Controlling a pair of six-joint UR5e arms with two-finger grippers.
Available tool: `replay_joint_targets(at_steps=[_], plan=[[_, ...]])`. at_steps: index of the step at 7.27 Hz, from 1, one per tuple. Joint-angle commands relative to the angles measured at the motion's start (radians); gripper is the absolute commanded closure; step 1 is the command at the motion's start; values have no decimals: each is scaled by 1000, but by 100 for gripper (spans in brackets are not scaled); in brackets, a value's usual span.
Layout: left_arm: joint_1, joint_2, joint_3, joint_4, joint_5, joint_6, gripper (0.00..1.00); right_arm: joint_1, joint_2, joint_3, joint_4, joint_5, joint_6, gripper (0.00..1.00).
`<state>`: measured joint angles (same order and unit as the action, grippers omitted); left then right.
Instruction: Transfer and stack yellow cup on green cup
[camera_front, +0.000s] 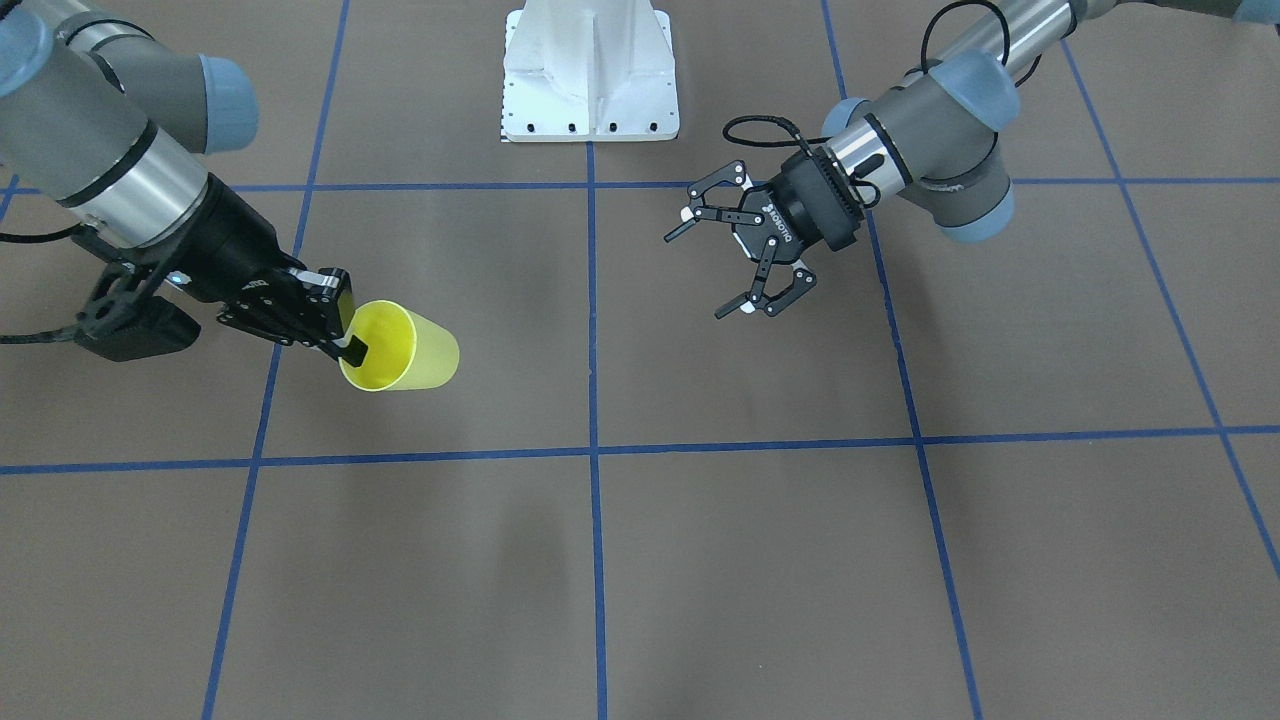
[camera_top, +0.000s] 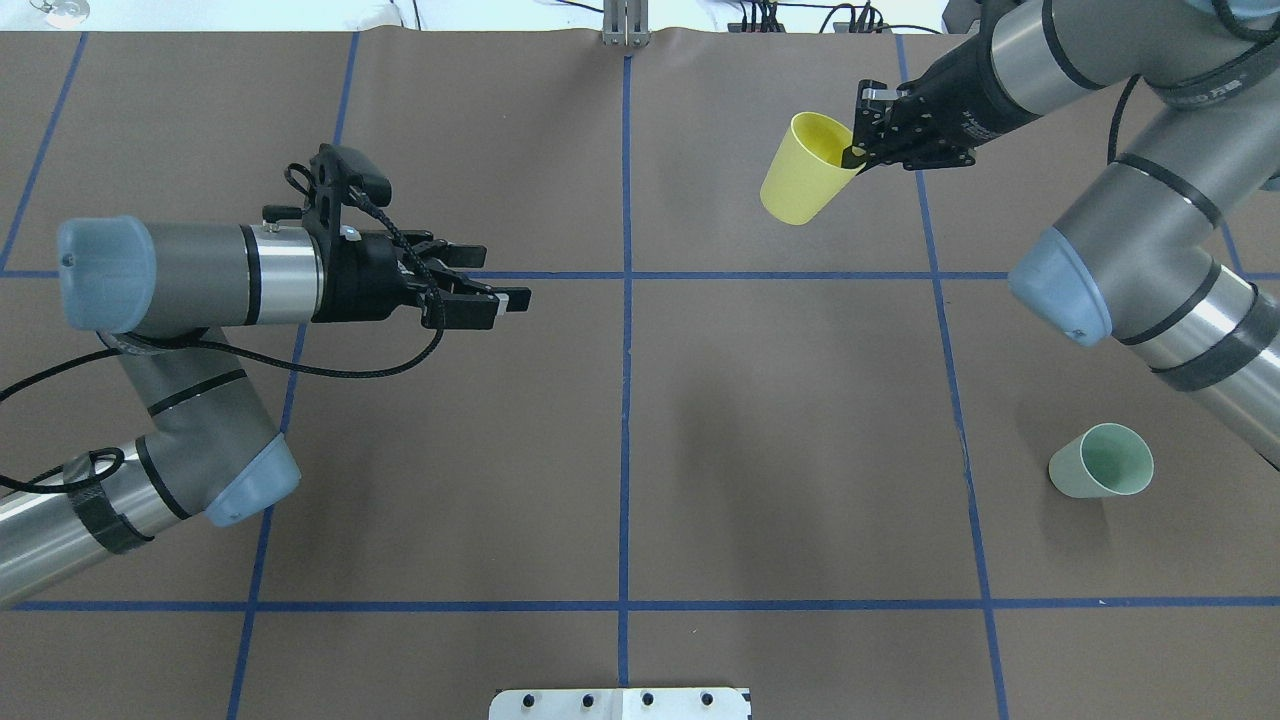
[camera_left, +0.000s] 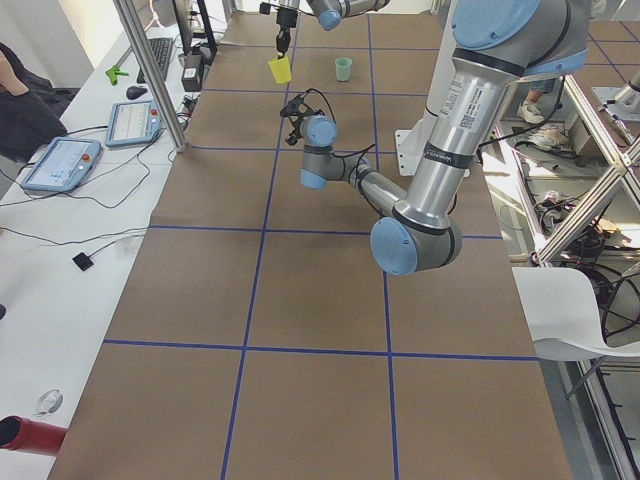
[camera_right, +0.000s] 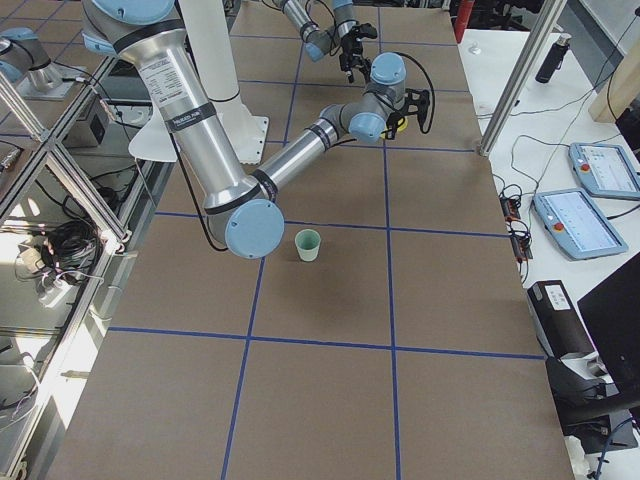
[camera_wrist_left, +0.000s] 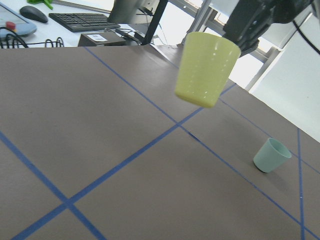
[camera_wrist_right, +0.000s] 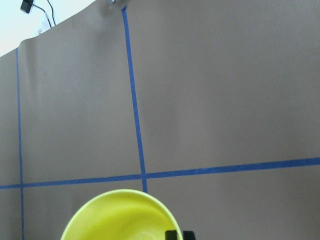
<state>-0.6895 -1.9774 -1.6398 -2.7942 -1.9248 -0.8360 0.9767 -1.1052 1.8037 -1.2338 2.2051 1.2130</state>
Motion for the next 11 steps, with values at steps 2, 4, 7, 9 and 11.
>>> replay_joint_targets(at_steps=[2,4,7,9,11], plan=[[-120,61,-159,365,1,15,0,-39,-36,208,-466,-195,-324,100],[-218,98,-179,545,-2,145,0,-38,-158,307,-535,-197,-458,100],[-338,109,-176,941,-11,429,0,16,-332,382,-527,-183,-654,100],[-401,133,-178,1158,-14,437,0,58,-381,384,-526,-170,-755,100],[-543,237,-128,1179,-130,596,0,72,-401,379,-524,-145,-786,100]])
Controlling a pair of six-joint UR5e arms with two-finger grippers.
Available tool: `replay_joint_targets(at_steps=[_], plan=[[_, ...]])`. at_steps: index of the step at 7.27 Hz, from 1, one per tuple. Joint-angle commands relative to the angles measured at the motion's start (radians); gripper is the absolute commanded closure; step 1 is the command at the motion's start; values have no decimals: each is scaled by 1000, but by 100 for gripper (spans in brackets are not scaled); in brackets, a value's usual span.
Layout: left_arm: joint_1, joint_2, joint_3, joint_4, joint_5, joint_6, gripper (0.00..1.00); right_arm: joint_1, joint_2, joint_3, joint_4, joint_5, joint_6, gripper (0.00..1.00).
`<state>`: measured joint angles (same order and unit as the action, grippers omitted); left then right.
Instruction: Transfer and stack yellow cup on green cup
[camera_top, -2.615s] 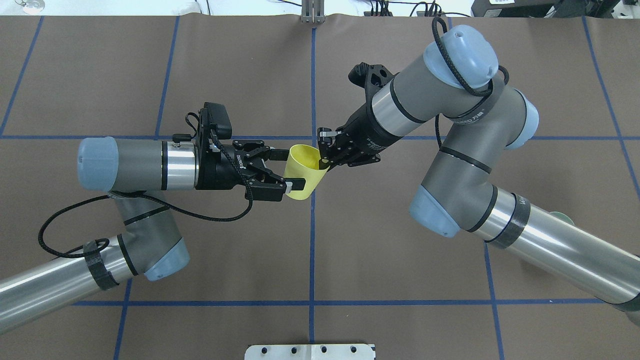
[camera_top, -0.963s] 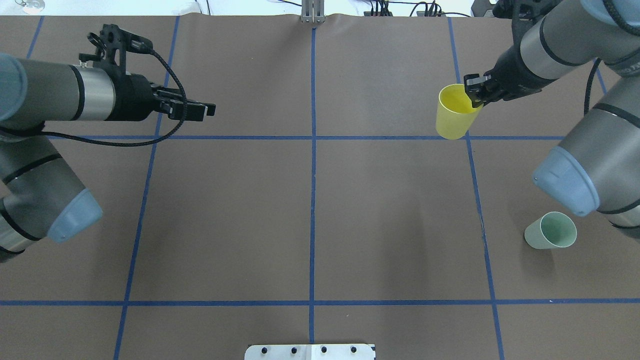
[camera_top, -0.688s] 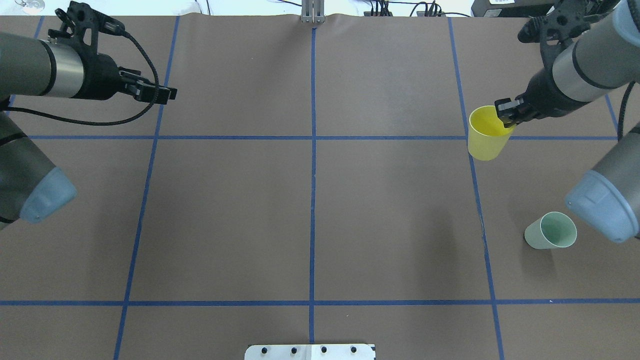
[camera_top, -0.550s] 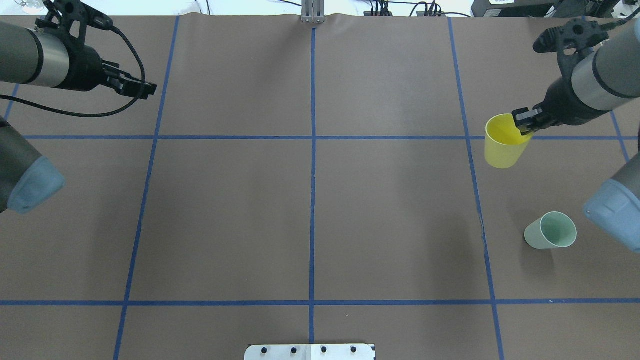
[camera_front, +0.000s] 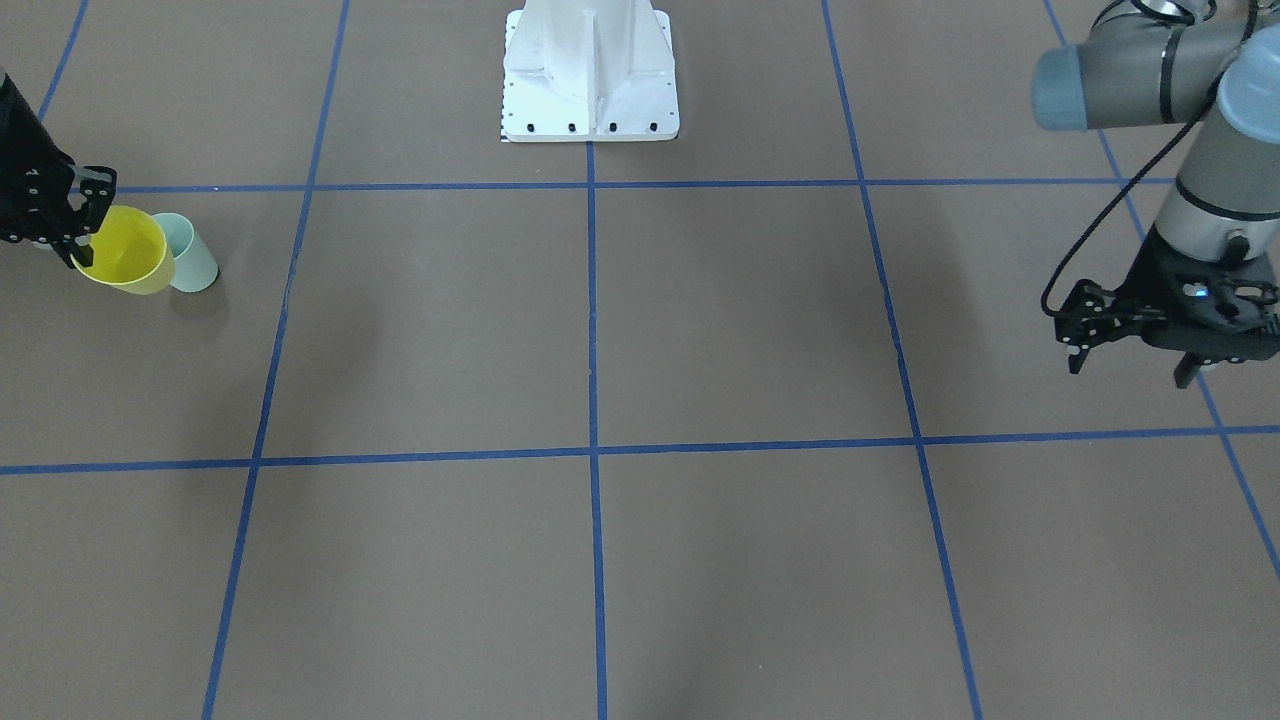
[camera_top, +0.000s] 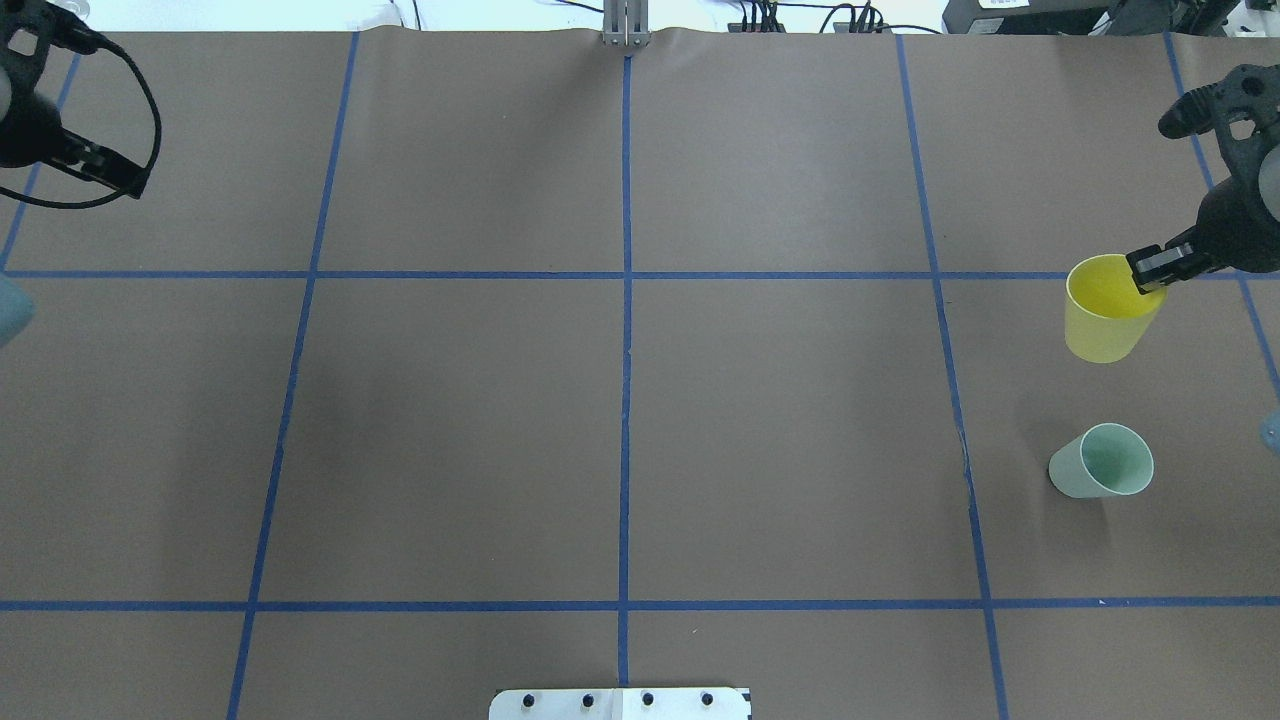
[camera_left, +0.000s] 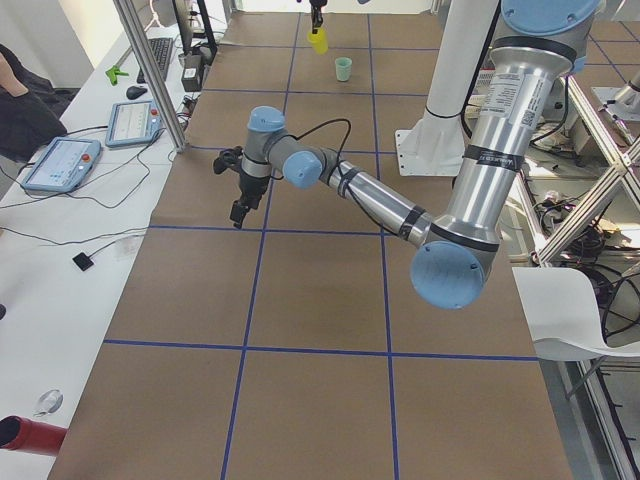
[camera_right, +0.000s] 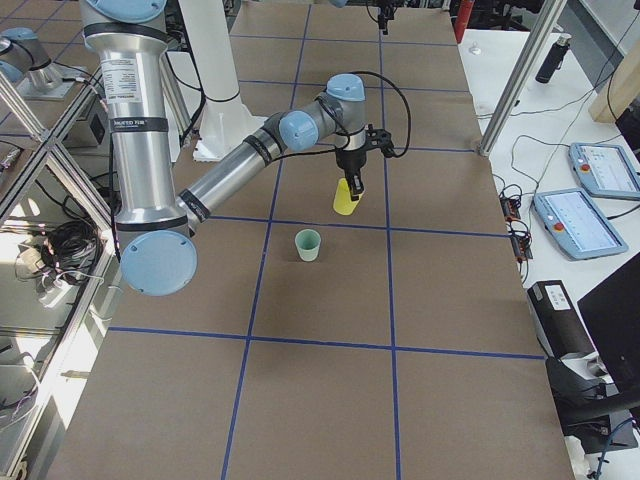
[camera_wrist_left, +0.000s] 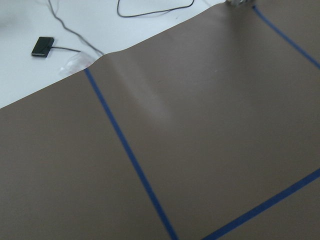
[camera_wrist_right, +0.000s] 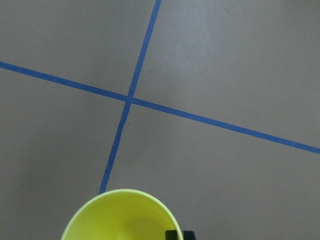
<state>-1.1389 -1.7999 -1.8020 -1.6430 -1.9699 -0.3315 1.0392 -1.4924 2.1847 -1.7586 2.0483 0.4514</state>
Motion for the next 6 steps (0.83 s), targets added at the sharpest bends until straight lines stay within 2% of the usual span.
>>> replay_joint_targets(at_steps=[1,2,3,4,5,6], plan=[[-186,97,65,64,-212,150,0,10,-22,0,5,12,-22,100],[-214,118,66,119,-236,160,0,9,-57,-2,46,18,-17,100],[-223,149,63,132,-236,178,0,9,-139,-12,164,53,-11,100],[-223,172,58,129,-236,195,0,9,-196,-64,323,81,18,100],[-223,174,58,127,-239,195,0,9,-206,-100,422,117,92,100],[-225,172,58,127,-239,193,0,9,-225,-100,454,145,111,100]])
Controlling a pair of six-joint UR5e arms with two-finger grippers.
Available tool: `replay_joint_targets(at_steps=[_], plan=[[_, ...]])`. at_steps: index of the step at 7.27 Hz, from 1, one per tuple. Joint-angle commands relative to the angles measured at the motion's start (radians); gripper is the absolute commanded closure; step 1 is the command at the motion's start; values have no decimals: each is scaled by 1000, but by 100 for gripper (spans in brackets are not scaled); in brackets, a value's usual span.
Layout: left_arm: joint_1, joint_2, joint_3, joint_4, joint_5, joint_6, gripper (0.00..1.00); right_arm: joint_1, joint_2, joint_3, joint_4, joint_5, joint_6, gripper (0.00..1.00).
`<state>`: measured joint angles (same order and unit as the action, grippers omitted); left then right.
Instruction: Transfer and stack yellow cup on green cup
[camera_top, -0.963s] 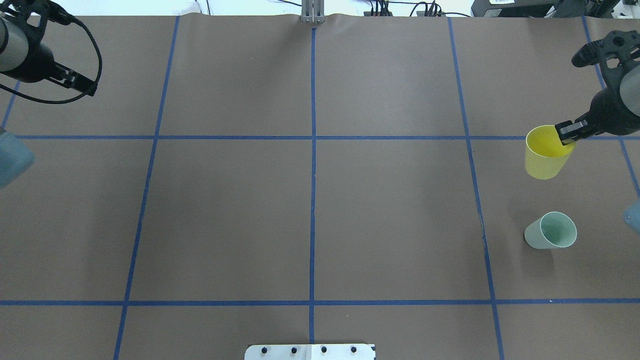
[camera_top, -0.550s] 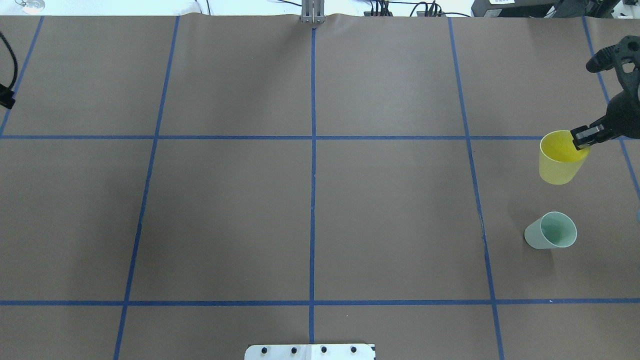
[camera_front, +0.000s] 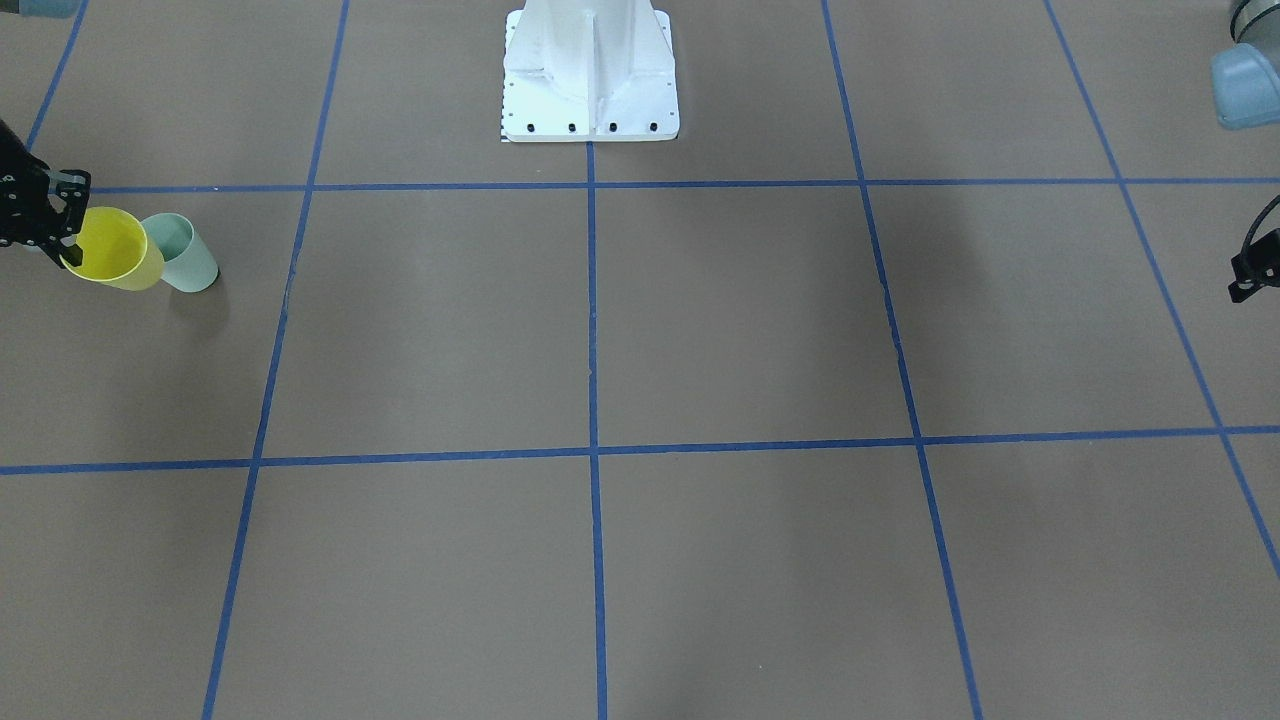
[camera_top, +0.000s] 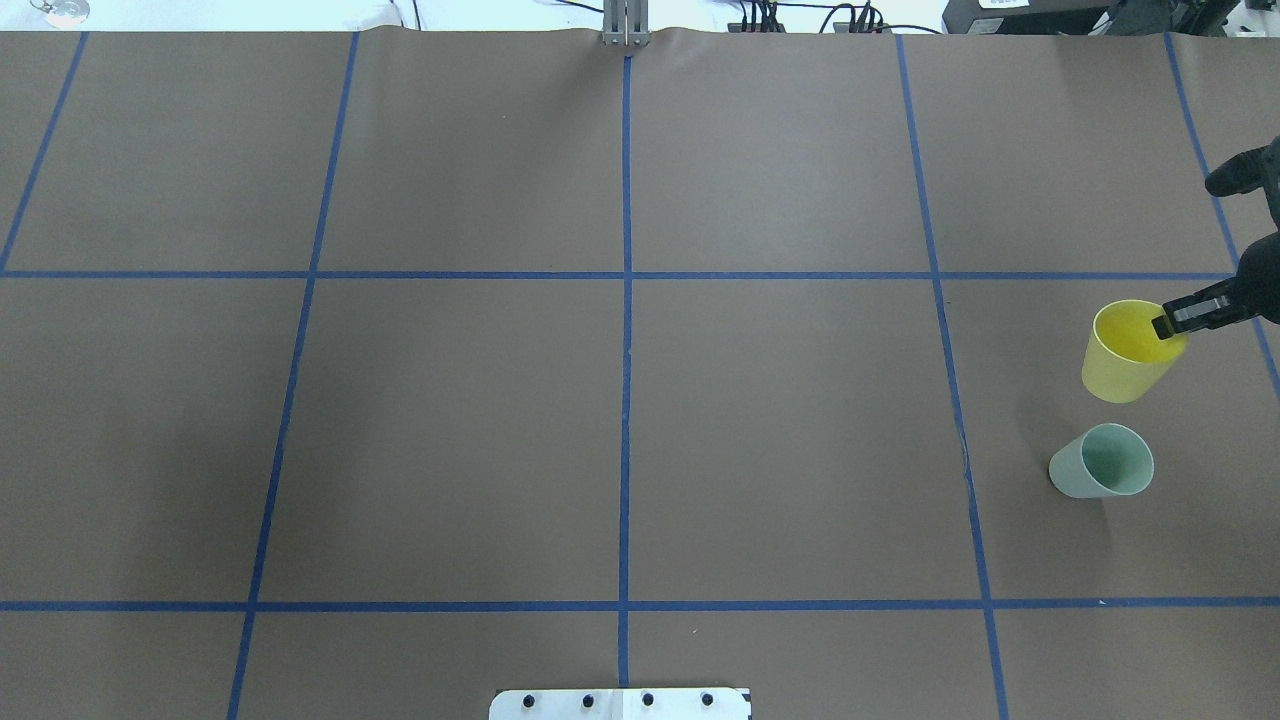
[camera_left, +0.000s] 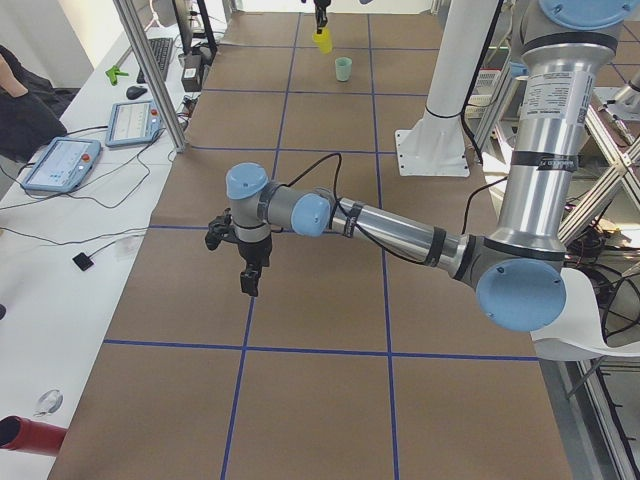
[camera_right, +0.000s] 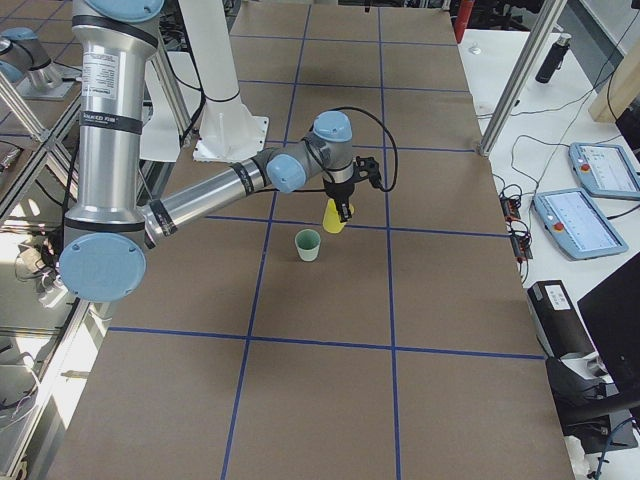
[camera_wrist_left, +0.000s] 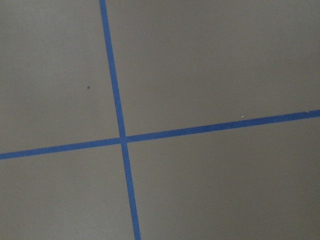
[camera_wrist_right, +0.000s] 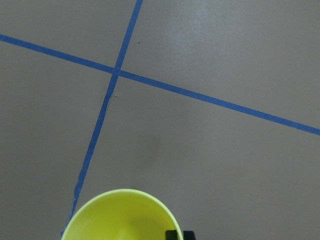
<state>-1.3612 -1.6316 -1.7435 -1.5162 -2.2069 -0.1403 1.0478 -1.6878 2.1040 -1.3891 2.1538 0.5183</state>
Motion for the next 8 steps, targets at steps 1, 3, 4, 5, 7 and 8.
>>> replay_joint_targets(at_steps=[1,3,4,5,7,8], plan=[[-3,4,-1,-1,-1,2,0,0,-39,-18,85,55,45,100],[-4,2,-2,-1,-1,2,0,0,-70,-15,88,74,43,100],[-4,2,-4,-1,-1,4,0,0,-72,-19,87,80,43,100],[-4,2,-11,1,-1,4,0,0,-73,-21,85,83,43,100],[-4,2,-11,-1,3,4,0,-2,-84,-24,85,86,43,100],[-4,1,-11,1,4,4,0,-2,-84,-24,79,87,43,100]])
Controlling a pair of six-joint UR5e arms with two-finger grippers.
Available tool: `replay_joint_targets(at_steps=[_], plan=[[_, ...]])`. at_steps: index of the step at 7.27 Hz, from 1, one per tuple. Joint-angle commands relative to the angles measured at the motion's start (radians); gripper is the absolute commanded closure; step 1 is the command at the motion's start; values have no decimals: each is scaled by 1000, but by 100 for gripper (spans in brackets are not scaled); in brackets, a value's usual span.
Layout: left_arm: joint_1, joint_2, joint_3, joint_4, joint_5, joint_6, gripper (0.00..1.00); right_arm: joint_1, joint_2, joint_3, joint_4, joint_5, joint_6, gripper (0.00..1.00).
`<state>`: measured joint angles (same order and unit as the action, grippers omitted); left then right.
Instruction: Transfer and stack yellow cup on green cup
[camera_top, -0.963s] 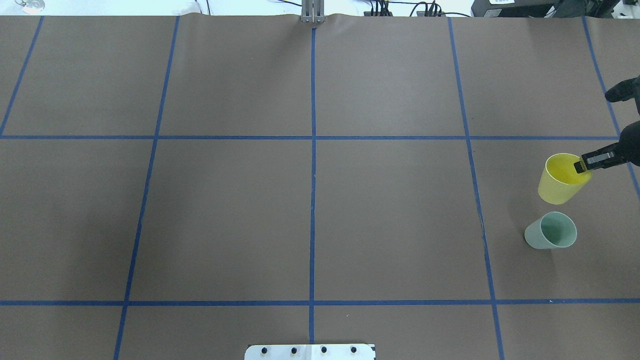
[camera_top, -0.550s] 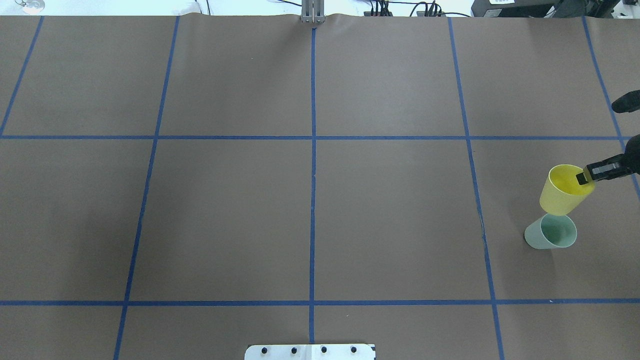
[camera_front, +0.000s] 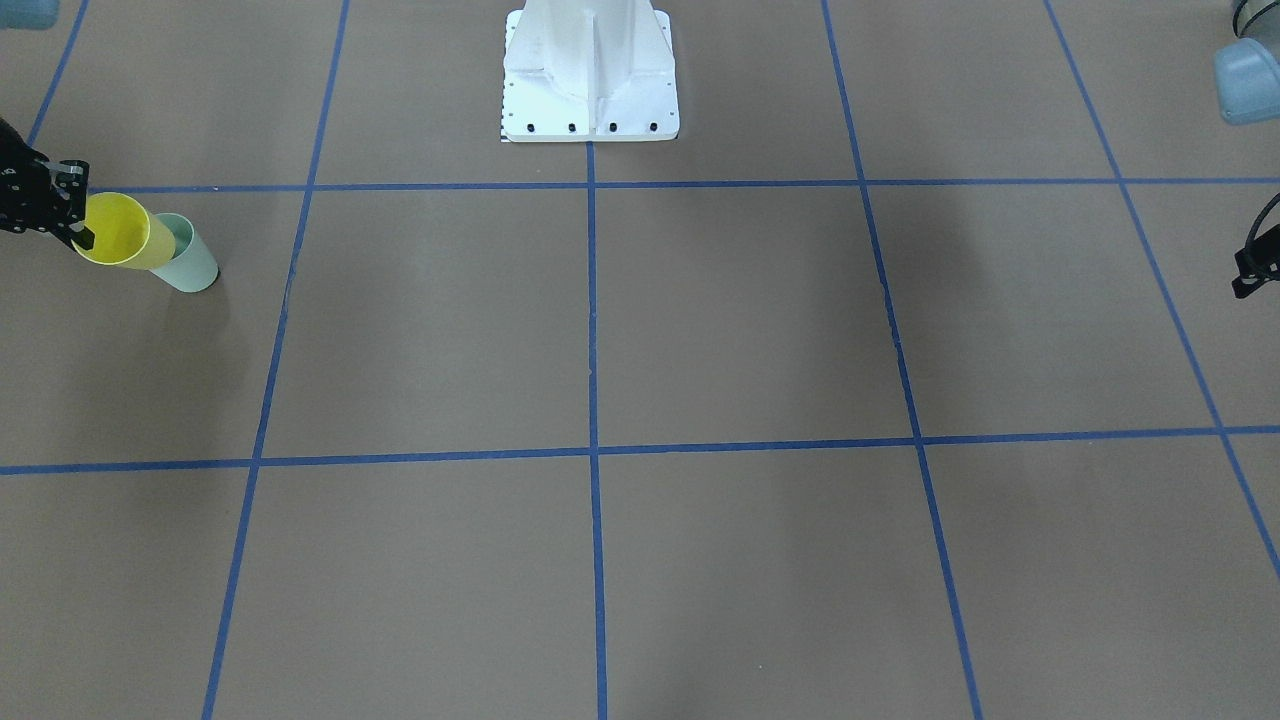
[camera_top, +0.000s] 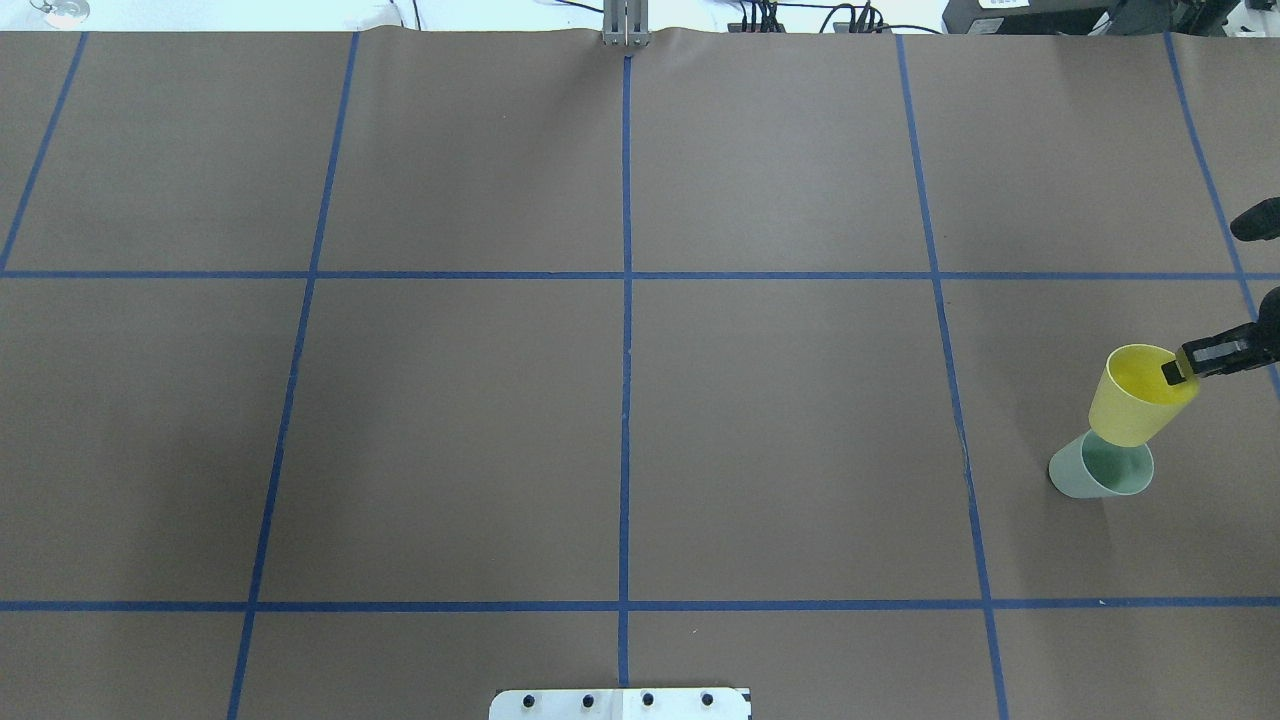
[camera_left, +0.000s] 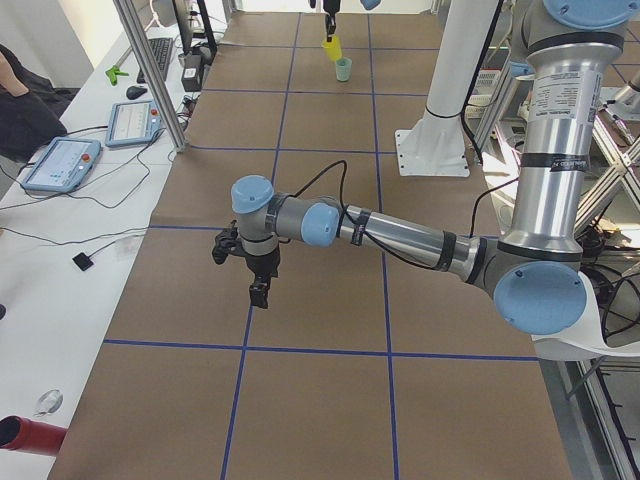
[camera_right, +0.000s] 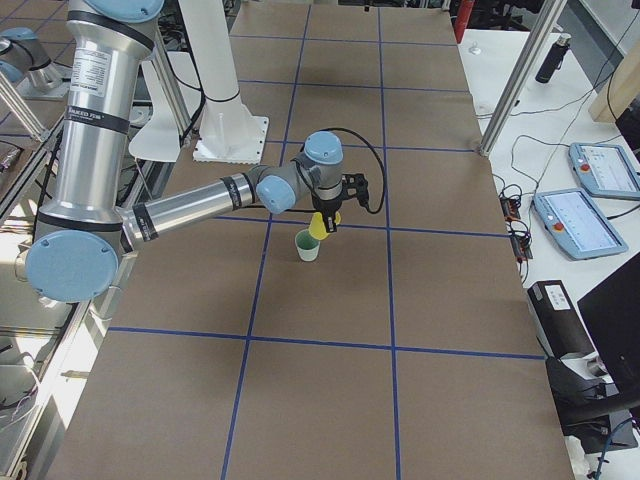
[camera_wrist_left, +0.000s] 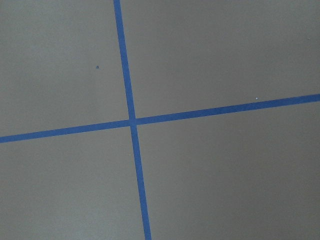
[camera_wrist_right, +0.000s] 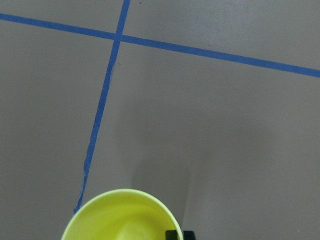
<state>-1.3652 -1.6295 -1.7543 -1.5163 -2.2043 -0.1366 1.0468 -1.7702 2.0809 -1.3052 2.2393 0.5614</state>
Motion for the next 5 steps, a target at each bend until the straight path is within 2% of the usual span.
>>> replay_joint_targets(at_steps=[1,5], plan=[[-2,-1,-1,1,2,0,0,-1,-3,-2,-8,5,0,100],[0,-1,1,-1,-2,0,0,-25,-8,-22,-9,14,0,100]])
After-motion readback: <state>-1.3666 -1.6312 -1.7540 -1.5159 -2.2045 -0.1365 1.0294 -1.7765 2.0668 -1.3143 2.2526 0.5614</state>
